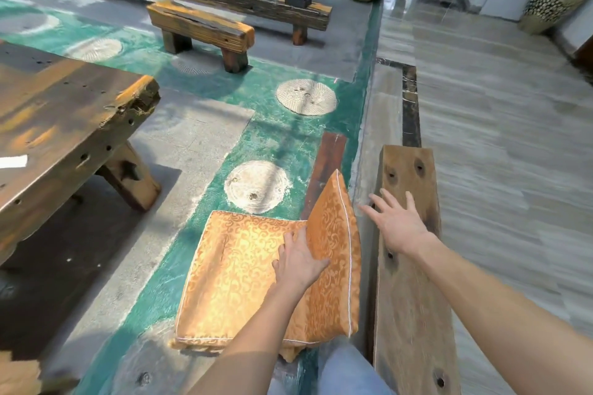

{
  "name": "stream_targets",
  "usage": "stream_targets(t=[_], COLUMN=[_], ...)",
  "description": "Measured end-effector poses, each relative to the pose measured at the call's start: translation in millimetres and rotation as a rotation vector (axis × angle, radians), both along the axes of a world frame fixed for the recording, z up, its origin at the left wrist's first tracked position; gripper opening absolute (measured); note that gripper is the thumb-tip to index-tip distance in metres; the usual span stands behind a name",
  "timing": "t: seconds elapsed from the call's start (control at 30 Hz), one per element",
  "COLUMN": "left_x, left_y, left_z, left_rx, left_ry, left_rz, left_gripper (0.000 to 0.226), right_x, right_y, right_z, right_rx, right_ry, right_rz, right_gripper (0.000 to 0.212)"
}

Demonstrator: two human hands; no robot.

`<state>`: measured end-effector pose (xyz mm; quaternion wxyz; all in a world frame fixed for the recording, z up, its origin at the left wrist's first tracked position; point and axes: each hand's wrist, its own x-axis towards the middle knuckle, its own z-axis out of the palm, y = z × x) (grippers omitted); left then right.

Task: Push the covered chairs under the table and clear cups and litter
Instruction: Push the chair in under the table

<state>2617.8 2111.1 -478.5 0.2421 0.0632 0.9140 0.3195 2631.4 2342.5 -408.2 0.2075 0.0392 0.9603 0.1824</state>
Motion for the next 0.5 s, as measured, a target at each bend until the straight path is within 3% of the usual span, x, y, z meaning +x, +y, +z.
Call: stream_targets(t=[0.13, 0.27, 0.43, 0.5], left_x=[-13, -4, 24, 30], left_y=[9, 34, 90, 107], left_z=[-25, -58, -68, -67], left_rx=[0.013, 0.104, 0.141, 0.081], left_ry=[-0.029, -0.207, -0.414, -0.446], left_rz=[0.102, 0.223, 0.216, 0.163], left_gripper=[0.091, 0.098, 0.119, 0.115], right_x=[-62, -113, -157, -164], right_y=[6, 11, 25, 31], right_z=[-32, -75, -118, -127], right_rx=[0.058, 0.167, 0.182, 0.136], right_ry=[-0.101, -0.230, -0.480, -0.550], right_rz=[0.173, 0.523, 1.010, 1.103], right_gripper=[0.106, 0.112, 0.127, 0.115])
